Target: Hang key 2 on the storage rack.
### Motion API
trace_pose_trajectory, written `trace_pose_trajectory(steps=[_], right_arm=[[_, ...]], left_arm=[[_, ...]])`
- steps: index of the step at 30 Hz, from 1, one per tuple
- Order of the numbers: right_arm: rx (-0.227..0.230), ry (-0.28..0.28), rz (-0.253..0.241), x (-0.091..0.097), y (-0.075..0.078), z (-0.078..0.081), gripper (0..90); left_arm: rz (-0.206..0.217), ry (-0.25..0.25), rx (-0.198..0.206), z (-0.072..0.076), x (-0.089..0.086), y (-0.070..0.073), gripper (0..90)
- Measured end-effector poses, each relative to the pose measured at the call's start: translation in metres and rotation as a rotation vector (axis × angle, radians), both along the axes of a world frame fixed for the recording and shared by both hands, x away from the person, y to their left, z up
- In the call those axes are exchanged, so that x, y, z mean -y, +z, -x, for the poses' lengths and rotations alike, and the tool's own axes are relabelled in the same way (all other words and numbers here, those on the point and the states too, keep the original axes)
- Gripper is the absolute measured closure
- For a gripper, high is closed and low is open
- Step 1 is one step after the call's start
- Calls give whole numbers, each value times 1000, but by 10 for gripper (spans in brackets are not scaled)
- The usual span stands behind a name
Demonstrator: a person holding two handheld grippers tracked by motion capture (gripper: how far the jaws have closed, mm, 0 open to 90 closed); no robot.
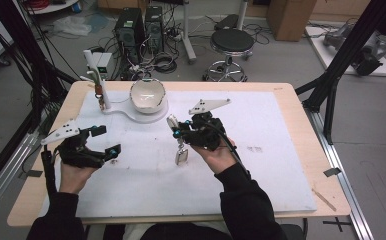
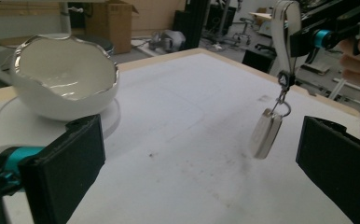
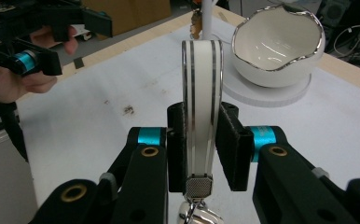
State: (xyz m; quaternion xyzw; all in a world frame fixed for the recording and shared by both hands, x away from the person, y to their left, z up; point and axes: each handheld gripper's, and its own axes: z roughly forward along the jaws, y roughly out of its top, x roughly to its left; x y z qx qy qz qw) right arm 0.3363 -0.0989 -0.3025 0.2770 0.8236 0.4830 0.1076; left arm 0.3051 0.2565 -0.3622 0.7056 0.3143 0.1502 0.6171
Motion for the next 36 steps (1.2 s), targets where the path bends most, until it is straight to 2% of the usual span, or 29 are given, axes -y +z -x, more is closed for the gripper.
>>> trace_pose_trajectory(steps=[5,10,13,16,20,23,26,30,36], right_arm=[[22,17,-19,-3,1,7,744],[24,35,-34,-7,2,10,744],[22,48,-44,-10,1,11,744],[24,70,-59,-13,1,12,745],[26,94,-68,-19,2,14,744],[24,111,-78,-23,1,15,744],[25,130,-85,-27,1,16,744],[18,157,-97,-35,-1,17,745],[22,190,-91,-47,-2,20,744]], left_arm=[[33,-77,3,-4,22,10,22],[28,-144,13,-10,46,22,23],[64,-182,29,-14,55,28,52],[87,-217,24,-18,63,32,79],[118,-266,22,-20,67,35,128],[121,-273,24,-19,67,35,174],[136,-300,35,-18,66,36,286],[171,-324,40,-18,65,37,363],[135,-350,30,-16,65,36,503]])
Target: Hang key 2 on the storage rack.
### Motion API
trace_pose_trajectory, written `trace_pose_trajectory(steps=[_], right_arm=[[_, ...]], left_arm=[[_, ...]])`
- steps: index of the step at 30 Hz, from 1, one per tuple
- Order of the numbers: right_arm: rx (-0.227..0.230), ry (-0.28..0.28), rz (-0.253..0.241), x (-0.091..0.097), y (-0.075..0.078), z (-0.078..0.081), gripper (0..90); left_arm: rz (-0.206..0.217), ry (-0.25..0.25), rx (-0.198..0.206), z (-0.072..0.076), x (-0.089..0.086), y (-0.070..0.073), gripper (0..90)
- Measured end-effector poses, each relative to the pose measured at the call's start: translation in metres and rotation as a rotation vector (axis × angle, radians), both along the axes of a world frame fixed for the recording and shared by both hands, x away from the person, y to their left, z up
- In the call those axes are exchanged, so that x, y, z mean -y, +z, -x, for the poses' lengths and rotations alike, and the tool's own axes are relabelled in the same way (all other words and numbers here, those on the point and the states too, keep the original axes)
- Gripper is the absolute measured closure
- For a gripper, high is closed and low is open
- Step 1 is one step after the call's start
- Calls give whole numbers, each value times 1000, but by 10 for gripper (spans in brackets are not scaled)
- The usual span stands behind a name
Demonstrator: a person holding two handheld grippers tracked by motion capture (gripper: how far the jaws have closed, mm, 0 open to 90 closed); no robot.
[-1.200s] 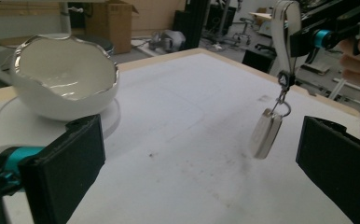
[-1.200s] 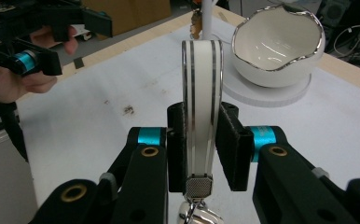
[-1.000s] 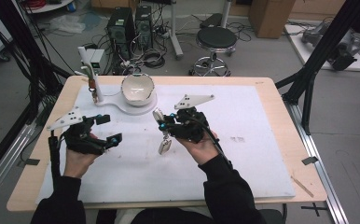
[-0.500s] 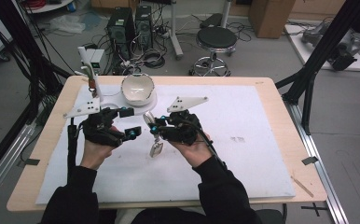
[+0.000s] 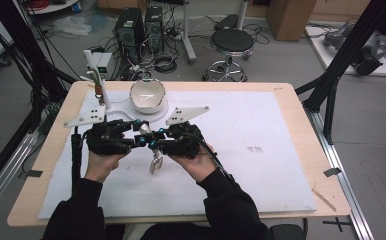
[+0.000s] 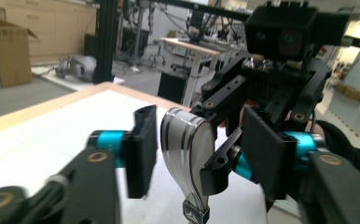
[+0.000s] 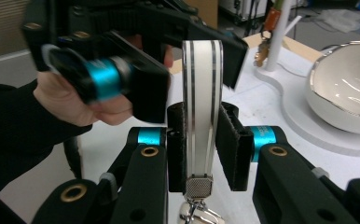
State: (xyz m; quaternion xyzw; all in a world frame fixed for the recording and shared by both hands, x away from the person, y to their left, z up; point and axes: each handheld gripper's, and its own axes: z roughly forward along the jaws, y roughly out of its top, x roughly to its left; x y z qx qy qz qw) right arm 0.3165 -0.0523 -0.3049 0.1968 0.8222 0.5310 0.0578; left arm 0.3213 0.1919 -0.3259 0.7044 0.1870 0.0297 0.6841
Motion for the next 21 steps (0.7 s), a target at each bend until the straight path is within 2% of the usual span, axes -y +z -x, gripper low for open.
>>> trace_pose_trajectory(steps=[5,10,11,12,13,14,18,19,21], right_arm=[[-2,16,-5,-1,-1,0,744],[0,28,-11,-1,-1,0,743],[-3,33,-17,-1,0,-1,743],[-7,46,-21,0,0,-1,742],[-10,50,-28,0,0,-1,742],[0,47,-27,-1,0,0,742],[-10,48,-22,-1,-1,-2,738],[-10,42,-20,-1,-1,-2,706],[-9,23,-21,0,0,-3,579]], left_arm=[[44,-9,-9,1,-5,-4,547],[63,-20,1,2,-7,-4,585],[70,-10,1,2,-7,-4,595],[73,4,13,2,-8,-4,684],[80,-3,9,2,-7,-5,686],[80,-4,8,1,-7,-5,691],[60,19,16,3,-7,-4,706],[50,30,22,3,-7,-4,715],[44,39,24,4,-7,-4,718]])
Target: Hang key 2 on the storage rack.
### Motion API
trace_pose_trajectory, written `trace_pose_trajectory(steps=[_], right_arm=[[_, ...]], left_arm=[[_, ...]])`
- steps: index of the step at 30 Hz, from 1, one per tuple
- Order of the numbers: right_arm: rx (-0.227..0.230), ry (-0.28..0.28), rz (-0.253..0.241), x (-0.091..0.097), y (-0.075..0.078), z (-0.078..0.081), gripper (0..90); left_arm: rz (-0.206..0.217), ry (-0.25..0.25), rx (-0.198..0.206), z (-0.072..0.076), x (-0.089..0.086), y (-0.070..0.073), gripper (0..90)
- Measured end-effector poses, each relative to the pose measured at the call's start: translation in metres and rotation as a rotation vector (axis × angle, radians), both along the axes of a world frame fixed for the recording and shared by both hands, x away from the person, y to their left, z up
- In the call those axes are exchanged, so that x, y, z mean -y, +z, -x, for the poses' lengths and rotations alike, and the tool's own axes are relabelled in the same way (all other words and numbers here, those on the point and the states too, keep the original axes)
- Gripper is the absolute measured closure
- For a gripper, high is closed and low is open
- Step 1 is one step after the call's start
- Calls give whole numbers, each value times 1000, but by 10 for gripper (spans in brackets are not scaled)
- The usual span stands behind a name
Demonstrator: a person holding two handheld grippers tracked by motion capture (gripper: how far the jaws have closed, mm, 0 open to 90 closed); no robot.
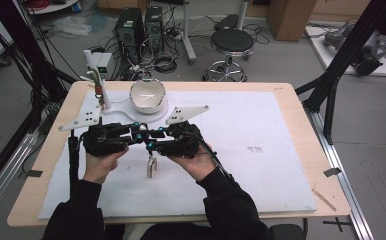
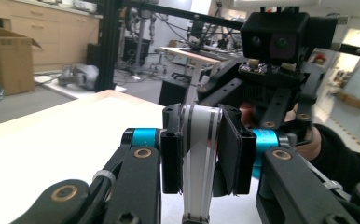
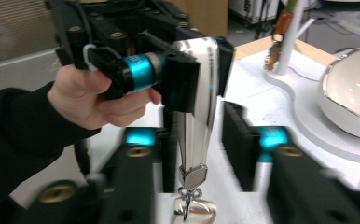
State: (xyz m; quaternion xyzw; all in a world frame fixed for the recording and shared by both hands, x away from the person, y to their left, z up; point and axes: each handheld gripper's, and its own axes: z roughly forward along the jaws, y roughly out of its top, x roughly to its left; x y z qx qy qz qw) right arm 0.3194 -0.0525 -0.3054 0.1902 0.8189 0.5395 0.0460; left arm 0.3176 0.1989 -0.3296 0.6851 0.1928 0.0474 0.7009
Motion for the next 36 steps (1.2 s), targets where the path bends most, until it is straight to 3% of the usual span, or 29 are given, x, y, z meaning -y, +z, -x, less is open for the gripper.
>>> trace_pose_trajectory(steps=[3,8,12,15,18,24,36], right_arm=[[-1,-4,12,2,0,-2,285],[-3,-71,20,10,-1,-8,109],[24,-106,23,19,-1,-9,89],[45,-114,34,28,-1,-8,6],[72,-138,38,38,-1,-7,6],[80,-188,39,63,-3,-10,6],[75,-313,44,115,-19,-11,6]], left_arm=[[-19,19,6,0,0,0,718],[-50,42,9,0,1,-1,717],[-62,63,9,0,-1,0,716],[-73,79,15,-1,-2,0,716],[-90,100,19,-1,-3,-1,715],[-143,136,31,0,-5,-1,713],[-189,186,27,2,-16,1,712]])
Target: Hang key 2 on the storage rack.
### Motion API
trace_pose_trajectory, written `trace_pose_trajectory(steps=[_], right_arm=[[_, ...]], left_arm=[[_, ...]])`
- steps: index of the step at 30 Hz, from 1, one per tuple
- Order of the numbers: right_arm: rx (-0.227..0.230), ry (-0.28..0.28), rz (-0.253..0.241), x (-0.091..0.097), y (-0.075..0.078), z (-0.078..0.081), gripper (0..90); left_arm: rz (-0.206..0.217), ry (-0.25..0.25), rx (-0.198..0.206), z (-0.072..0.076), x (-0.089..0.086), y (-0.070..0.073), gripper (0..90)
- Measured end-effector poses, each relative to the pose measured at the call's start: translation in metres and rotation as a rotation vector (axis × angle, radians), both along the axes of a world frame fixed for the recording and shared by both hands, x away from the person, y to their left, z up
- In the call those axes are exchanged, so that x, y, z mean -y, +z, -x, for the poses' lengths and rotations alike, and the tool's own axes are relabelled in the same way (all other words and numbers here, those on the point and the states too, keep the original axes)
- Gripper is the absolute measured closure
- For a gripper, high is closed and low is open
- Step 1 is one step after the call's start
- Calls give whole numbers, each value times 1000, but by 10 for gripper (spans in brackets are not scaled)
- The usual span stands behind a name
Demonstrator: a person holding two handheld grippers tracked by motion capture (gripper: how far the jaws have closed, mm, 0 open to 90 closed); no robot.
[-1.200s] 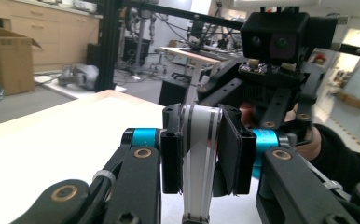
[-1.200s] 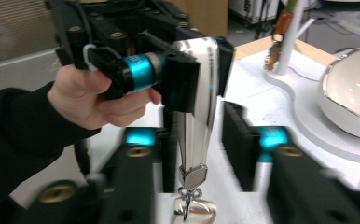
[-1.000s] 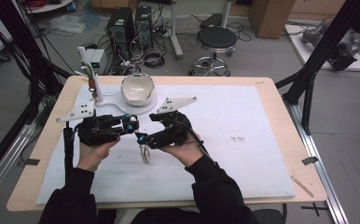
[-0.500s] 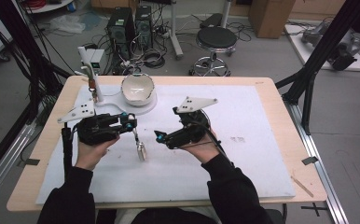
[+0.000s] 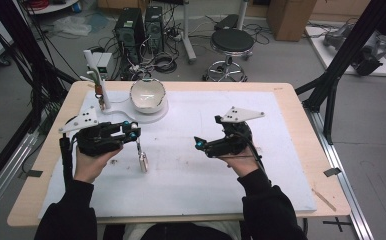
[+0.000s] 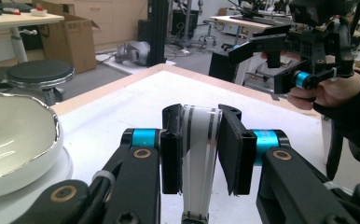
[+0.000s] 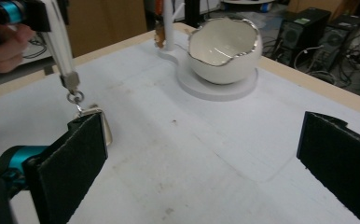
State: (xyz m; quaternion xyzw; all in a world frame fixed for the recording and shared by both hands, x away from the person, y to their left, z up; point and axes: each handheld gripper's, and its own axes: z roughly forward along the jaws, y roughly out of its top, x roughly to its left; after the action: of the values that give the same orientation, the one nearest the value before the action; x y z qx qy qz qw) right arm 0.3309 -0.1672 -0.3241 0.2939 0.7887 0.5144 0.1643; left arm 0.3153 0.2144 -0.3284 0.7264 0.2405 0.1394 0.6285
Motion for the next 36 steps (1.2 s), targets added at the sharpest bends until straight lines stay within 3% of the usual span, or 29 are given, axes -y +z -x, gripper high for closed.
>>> trace_pose_trajectory(steps=[12,19,28,36], right_arm=[[-7,-101,5,43,-25,0,6],[-17,-152,19,66,-46,4,6],[14,-228,35,92,-63,9,6],[9,-243,31,103,-73,16,6]], left_arm=[[14,55,-4,-3,-21,6,713],[35,112,12,-5,-42,15,713],[19,181,-1,-15,-69,26,713],[-12,228,-6,-26,-83,34,716]])
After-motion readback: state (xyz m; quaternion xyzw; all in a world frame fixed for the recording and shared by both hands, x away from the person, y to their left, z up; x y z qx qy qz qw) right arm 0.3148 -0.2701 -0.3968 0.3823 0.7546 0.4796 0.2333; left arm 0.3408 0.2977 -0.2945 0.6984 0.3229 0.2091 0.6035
